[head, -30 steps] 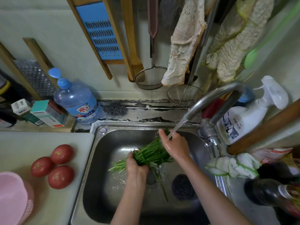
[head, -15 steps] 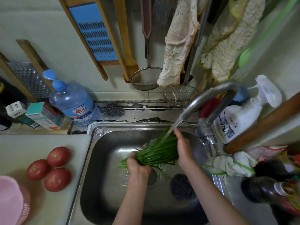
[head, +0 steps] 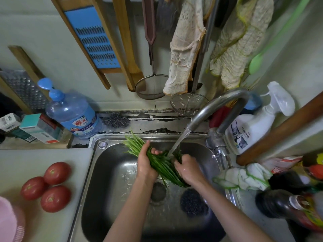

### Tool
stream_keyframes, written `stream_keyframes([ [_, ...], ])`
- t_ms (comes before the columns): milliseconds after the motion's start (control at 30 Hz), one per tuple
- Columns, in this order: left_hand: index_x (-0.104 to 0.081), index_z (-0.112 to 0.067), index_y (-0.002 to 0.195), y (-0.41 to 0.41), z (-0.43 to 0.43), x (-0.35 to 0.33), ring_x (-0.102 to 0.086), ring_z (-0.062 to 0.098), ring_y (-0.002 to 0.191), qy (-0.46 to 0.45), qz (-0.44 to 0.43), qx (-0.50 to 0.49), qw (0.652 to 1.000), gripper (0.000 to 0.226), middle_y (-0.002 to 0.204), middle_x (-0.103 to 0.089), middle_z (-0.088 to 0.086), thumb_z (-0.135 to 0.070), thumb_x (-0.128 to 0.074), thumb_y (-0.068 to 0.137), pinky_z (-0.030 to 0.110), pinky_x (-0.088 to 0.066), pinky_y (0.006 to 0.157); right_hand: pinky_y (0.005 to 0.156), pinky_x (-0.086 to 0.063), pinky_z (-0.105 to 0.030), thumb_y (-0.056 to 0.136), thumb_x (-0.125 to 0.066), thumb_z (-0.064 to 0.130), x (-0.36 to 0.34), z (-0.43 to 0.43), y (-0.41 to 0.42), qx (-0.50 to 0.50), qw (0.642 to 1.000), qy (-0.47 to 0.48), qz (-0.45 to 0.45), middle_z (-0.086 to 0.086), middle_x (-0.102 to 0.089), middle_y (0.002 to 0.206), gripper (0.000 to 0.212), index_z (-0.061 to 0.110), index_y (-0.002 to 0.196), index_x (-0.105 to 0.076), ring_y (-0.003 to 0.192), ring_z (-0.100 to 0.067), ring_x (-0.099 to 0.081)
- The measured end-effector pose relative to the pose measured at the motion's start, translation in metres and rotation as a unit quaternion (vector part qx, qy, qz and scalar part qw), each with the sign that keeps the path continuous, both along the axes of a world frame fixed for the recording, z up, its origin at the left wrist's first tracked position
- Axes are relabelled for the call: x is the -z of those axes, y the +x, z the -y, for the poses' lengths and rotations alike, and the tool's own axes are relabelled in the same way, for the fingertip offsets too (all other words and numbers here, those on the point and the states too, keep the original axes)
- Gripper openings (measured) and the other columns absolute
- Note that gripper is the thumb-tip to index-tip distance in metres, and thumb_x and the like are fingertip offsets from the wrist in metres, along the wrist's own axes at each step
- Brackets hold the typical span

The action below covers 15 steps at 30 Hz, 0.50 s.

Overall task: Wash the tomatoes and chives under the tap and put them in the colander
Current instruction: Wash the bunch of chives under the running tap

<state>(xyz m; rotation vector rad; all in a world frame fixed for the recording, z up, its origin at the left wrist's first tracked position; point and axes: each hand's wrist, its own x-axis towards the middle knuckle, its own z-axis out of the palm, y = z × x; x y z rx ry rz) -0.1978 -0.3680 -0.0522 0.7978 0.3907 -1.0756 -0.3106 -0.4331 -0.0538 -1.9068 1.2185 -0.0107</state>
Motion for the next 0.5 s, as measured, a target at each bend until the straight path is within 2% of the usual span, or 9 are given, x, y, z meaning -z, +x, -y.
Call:
stream_keyframes([
  [67, -0.046, -0.017, 0.049, 0.002, -0.003, 0.001, -0.049, 0.013, 0.041, -0.011, -0.009, -0.010, 1.000, 0.043, 0.043, -0.047, -0.002, -0.032, -0.055, 0.088, 0.031, -0.045, 0.063, 0.069, -0.050, -0.031, 0.084, -0.046, 0.066, -0.018, 0.005, -0.004, -0.042, 0.999, 0.032, 0.008, -0.006, -0.068, 0.075, 0.057, 0.012, 0.073, -0.062, 0.075, -0.024, -0.067],
  [100, -0.050, -0.016, 0.052, 0.005, -0.007, 0.004, -0.053, 0.015, 0.044, -0.014, -0.006, -0.016, 1.000, 0.040, 0.046, -0.052, 0.000, -0.033, -0.054, 0.088, 0.031, -0.046, 0.065, 0.077, -0.053, -0.031, 0.078, -0.047, 0.073, -0.023, 0.009, -0.008, -0.060, 0.993, 0.096, 0.030, -0.004, -0.071, 0.083, 0.062, 0.014, 0.084, -0.067, 0.080, -0.019, -0.067],
  [133, -0.052, -0.016, 0.057, 0.007, -0.010, 0.006, -0.055, 0.017, 0.049, -0.015, -0.001, -0.021, 1.000, 0.037, 0.049, -0.055, 0.001, -0.035, -0.053, 0.088, 0.031, -0.046, 0.066, 0.089, -0.052, -0.035, 0.071, -0.053, 0.073, -0.028, 0.013, -0.013, -0.065, 0.976, 0.194, 0.075, -0.003, -0.072, 0.095, 0.062, 0.018, 0.097, -0.068, 0.090, -0.017, -0.067],
  [167, -0.052, -0.016, 0.060, 0.010, -0.013, 0.008, -0.055, 0.018, 0.051, -0.010, 0.001, -0.022, 1.000, 0.034, 0.051, -0.056, 0.000, -0.035, -0.054, 0.088, 0.030, -0.046, 0.065, 0.096, -0.049, -0.041, 0.067, -0.061, 0.065, -0.032, 0.016, -0.017, -0.051, 0.942, 0.304, 0.131, -0.004, -0.070, 0.106, 0.062, 0.019, 0.109, -0.066, 0.100, -0.019, -0.066],
  [233, -0.047, -0.017, 0.062, 0.012, -0.016, 0.011, -0.053, 0.017, 0.053, 0.000, 0.005, -0.023, 1.000, 0.031, 0.055, -0.052, 0.000, -0.035, -0.055, 0.086, 0.028, -0.047, 0.063, 0.097, -0.048, -0.043, 0.067, -0.067, 0.053, -0.032, 0.019, -0.022, -0.021, 0.884, 0.429, 0.182, -0.004, -0.065, 0.117, 0.069, 0.016, 0.124, -0.056, 0.109, -0.023, -0.061],
  [267, -0.048, -0.018, 0.063, 0.010, -0.015, 0.012, -0.052, 0.017, 0.055, 0.003, 0.010, -0.014, 1.000, 0.030, 0.059, -0.051, 0.001, -0.035, -0.056, 0.085, 0.029, -0.048, 0.064, 0.098, -0.048, -0.040, 0.068, -0.068, 0.060, -0.029, 0.018, -0.021, -0.027, 0.892, 0.421, 0.165, -0.001, -0.064, 0.119, 0.072, 0.018, 0.126, -0.055, 0.110, -0.020, -0.060],
  [300, -0.050, -0.017, 0.064, 0.008, -0.014, 0.012, -0.053, 0.018, 0.057, 0.011, 0.022, 0.000, 1.000, 0.029, 0.062, -0.051, 0.001, -0.035, -0.056, 0.085, 0.030, -0.049, 0.065, 0.099, -0.046, -0.038, 0.066, -0.064, 0.072, -0.029, 0.015, -0.017, -0.043, 0.918, 0.373, 0.129, 0.003, -0.063, 0.120, 0.077, 0.025, 0.126, -0.056, 0.110, -0.017, -0.060],
  [367, -0.054, -0.016, 0.066, 0.002, -0.010, 0.008, -0.058, 0.019, 0.057, 0.007, 0.041, 0.024, 0.999, 0.027, 0.062, -0.057, 0.003, -0.032, -0.054, 0.087, 0.033, -0.049, 0.067, 0.095, -0.048, -0.031, 0.060, -0.051, 0.087, -0.029, 0.008, -0.007, -0.084, 0.968, 0.229, 0.051, 0.009, -0.065, 0.116, 0.081, 0.034, 0.120, -0.058, 0.105, -0.011, -0.061],
  [500, -0.063, -0.011, 0.081, 0.005, -0.010, 0.000, -0.065, 0.021, 0.071, 0.003, 0.074, 0.070, 0.995, 0.021, 0.076, -0.067, 0.005, -0.029, -0.054, 0.089, 0.039, -0.051, 0.080, 0.071, -0.048, -0.021, 0.069, -0.060, 0.073, -0.024, 0.004, -0.001, -0.129, 0.985, 0.112, 0.021, 0.008, -0.069, 0.105, 0.060, 0.033, 0.114, -0.062, 0.095, -0.008, -0.065],
])
